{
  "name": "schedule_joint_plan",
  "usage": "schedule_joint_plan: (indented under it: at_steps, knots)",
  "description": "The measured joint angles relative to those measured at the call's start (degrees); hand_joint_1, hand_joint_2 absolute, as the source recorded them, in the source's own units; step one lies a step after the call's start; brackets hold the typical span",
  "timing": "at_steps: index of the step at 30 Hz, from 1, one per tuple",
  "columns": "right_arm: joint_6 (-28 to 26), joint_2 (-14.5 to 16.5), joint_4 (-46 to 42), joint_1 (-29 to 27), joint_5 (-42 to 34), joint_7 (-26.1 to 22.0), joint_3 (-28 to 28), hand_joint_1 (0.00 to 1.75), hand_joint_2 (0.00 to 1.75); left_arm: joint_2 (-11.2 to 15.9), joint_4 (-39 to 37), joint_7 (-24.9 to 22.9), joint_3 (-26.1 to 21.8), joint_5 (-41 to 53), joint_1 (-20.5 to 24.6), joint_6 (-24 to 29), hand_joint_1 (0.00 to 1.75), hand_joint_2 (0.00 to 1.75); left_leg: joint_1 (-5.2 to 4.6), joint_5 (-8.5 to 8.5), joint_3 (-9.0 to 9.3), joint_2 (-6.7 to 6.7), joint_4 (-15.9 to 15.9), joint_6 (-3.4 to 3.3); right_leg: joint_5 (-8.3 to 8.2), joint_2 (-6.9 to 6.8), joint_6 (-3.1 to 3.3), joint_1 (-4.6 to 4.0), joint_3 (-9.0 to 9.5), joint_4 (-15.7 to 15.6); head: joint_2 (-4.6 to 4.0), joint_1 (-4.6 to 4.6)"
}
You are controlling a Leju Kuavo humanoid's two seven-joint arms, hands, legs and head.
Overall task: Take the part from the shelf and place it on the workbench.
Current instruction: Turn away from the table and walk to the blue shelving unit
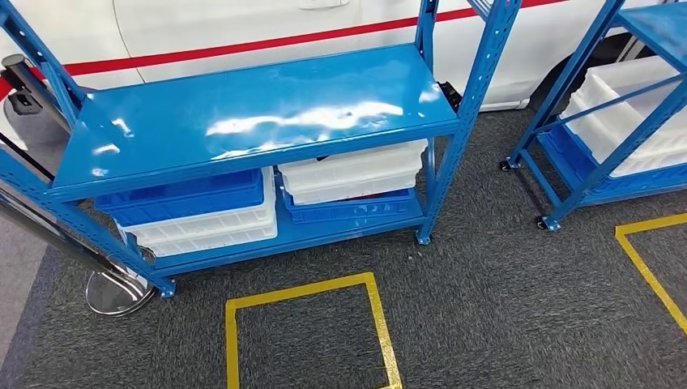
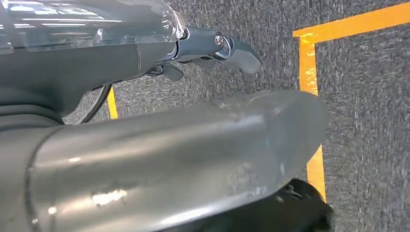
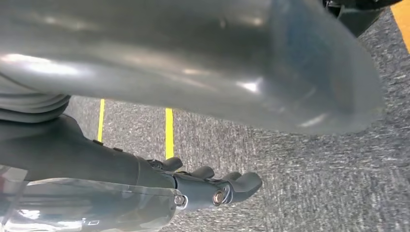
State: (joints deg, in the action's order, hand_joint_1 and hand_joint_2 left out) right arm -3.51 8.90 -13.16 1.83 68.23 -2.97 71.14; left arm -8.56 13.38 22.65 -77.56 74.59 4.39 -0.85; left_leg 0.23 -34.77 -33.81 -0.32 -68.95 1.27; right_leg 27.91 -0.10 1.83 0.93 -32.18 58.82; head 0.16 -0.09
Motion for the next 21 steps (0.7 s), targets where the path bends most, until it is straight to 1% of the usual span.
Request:
schedule_joint_plan:
  at_steps: [1,2,3,4,5,7,8,9,10,11,12,13,14,15,16,17,18,19,20,21]
  knots:
    - [0.0,0.0,0.0,0.0,0.0,0.0,0.0,0.00,0.00,0.0,0.0,0.0,0.0,0.0,-0.1,0.0,0.00,0.00,0.13,1.03,-1.56,0.00,-1.3,0.05,0.61,0.03,-0.04,-0.01,0.76,0.0,0.00,0.01]
    - [0.0,0.0,0.0,0.0,0.0,0.0,0.1,0.00,0.00,0.0,0.0,0.0,0.0,0.0,-0.1,0.0,0.00,0.00,0.24,2.93,-2.60,0.01,-1.2,0.02,1.33,0.06,-0.13,-0.03,1.69,0.0,0.00,0.02]
    - [0.0,0.0,0.0,-0.1,0.0,0.0,0.1,0.00,0.00,0.0,0.0,0.0,0.0,0.0,-0.2,0.0,0.00,0.00,0.28,5.73,-2.33,0.04,1.3,-0.20,2.03,0.09,-0.33,-0.03,2.57,0.0,0.00,0.03]
    - [0.0,0.0,0.0,-0.1,0.0,0.0,0.1,0.00,0.00,0.0,0.0,0.0,0.0,0.0,-0.2,0.0,0.00,0.00,0.15,8.46,-1.01,0.09,5.5,-0.57,2.68,0.14,-0.65,-0.10,3.30,0.0,0.01,0.05]
    - [0.0,0.0,0.0,-0.1,0.0,0.1,0.2,0.00,0.00,0.0,0.0,0.0,0.0,0.0,-0.2,0.0,0.00,0.00,-0.02,8.99,-0.18,0.17,7.6,-0.98,2.98,0.14,-0.98,-0.15,3.50,-0.1,0.01,0.07]
    - [0.0,0.0,0.0,0.0,0.0,0.3,0.3,0.00,0.00,0.0,0.0,0.1,0.0,0.0,-0.2,0.0,0.00,0.00,-0.34,8.26,0.54,0.17,9.4,-1.82,2.99,0.08,-1.78,-0.25,3.80,0.1,0.01,0.09]
    - [0.0,0.0,0.0,0.0,0.0,0.4,0.3,0.00,0.00,0.0,0.0,0.1,0.0,0.0,-0.2,0.0,0.00,0.00,-0.27,8.04,1.02,0.10,9.9,-2.22,2.93,0.01,-2.11,-0.20,3.95,0.3,0.01,0.08]
    - [0.0,0.0,0.0,0.0,0.0,0.5,0.3,0.00,0.00,0.0,0.0,0.2,0.0,0.0,-0.3,0.0,0.00,0.00,-0.19,7.94,1.65,0.01,10.4,-2.60,3.04,0.00,-2.40,-0.15,4.05,1.0,0.01,0.13]
    - [0.0,0.0,0.0,0.0,0.0,0.5,0.3,0.00,0.00,-0.1,0.0,0.2,0.0,0.0,-0.4,0.0,0.00,0.00,-0.11,7.82,2.36,-0.03,10.8,-2.99,3.67,0.02,-2.63,-0.10,3.50,2.4,0.01,0.20]
    - [0.0,0.0,0.0,0.1,0.0,0.5,0.3,0.00,0.00,-0.1,0.0,0.2,0.0,0.0,-0.4,0.0,0.00,0.00,-0.07,7.66,2.96,-0.04,11.1,-3.34,4.87,0.05,-2.78,-0.05,2.18,4.8,0.01,0.26]
    - [0.0,0.0,0.0,0.1,0.0,0.5,0.3,0.00,0.00,-0.1,0.0,0.2,0.0,0.0,-0.4,0.0,0.00,0.00,-0.14,7.42,3.30,-0.02,11.2,-3.61,6.32,0.08,-2.88,-0.04,0.19,8.1,0.00,0.35]
    - [0.0,0.0,0.0,0.1,0.0,0.6,0.3,0.00,0.00,-0.1,0.0,0.2,0.0,0.0,-0.3,0.0,0.00,0.00,-0.21,7.13,3.55,-0.02,11.2,-3.79,7.70,0.09,-2.97,-0.03,-2.26,11.6,0.01,0.36]
    - [0.1,0.0,0.0,0.1,0.0,0.6,0.3,0.00,0.00,-0.1,0.0,0.2,0.0,0.0,-0.3,0.0,0.00,0.00,-0.27,6.78,3.89,-0.05,11.2,-3.86,8.32,0.09,-3.04,-0.03,-4.45,14.3,0.00,0.37]
    - [0.1,0.0,0.0,0.0,0.0,0.7,0.3,0.00,0.00,-0.1,0.0,0.2,0.0,0.0,-0.4,0.0,0.00,0.00,-0.32,6.36,4.38,-0.09,11.2,-3.84,7.78,0.09,-3.10,-0.03,-5.85,15.3,-0.01,0.36]
    - [0.2,0.0,0.0,-0.1,0.0,0.8,0.3,0.00,0.00,-0.1,0.0,0.2,0.0,0.0,-0.4,0.0,0.00,0.00,-0.33,5.88,5.04,-0.15,11.2,-3.75,6.01,0.08,-3.10,-0.03,-6.28,14.3,0.00,0.38]
    - [0.3,0.0,0.0,-0.1,0.0,0.8,0.4,0.00,0.00,-0.1,0.0,0.2,0.0,0.0,-0.5,0.0,0.00,0.00,-0.32,5.32,5.84,-0.19,11.2,-3.60,3.24,0.08,-3.03,-0.04,-5.78,11.5,0.00,0.42]
    - [0.4,0.0,0.0,-0.3,0.0,0.9,0.4,0.00,0.00,-0.1,0.0,0.2,0.0,0.0,-0.7,0.0,0.00,0.00,-0.29,4.74,6.55,-0.20,11.2,-3.42,0.45,0.07,-2.84,-0.10,-4.83,8.0,0.00,0.46]
    - [0.5,0.0,0.0,-0.4,0.0,0.9,0.4,0.00,0.00,-0.1,0.0,0.2,0.0,0.0,-0.7,0.0,0.00,0.00,-0.31,4.22,7.17,-0.21,11.2,-3.17,-1.00,0.05,-2.61,-0.29,-4.11,5.0,0.00,0.44]
    - [0.5,0.0,0.0,-0.4,0.0,0.9,0.4,0.00,0.00,-0.2,0.0,0.1,0.0,0.0,-0.6,0.0,0.00,0.00,-0.35,3.73,7.47,-0.18,11.1,-2.83,-1.74,0.03,-2.27,-0.49,-3.62,2.9,0.00,0.42]
    - [0.6,0.0,0.0,-0.4,0.0,1.0,0.4,0.00,0.00,-0.2,0.0,0.1,0.0,0.0,-0.6,0.0,0.00,0.00,-0.40,3.39,7.81,-0.13,11.1,-2.45,-1.68,0.03,-1.91,-0.66,-3.48,2.1,0.00,0.38]
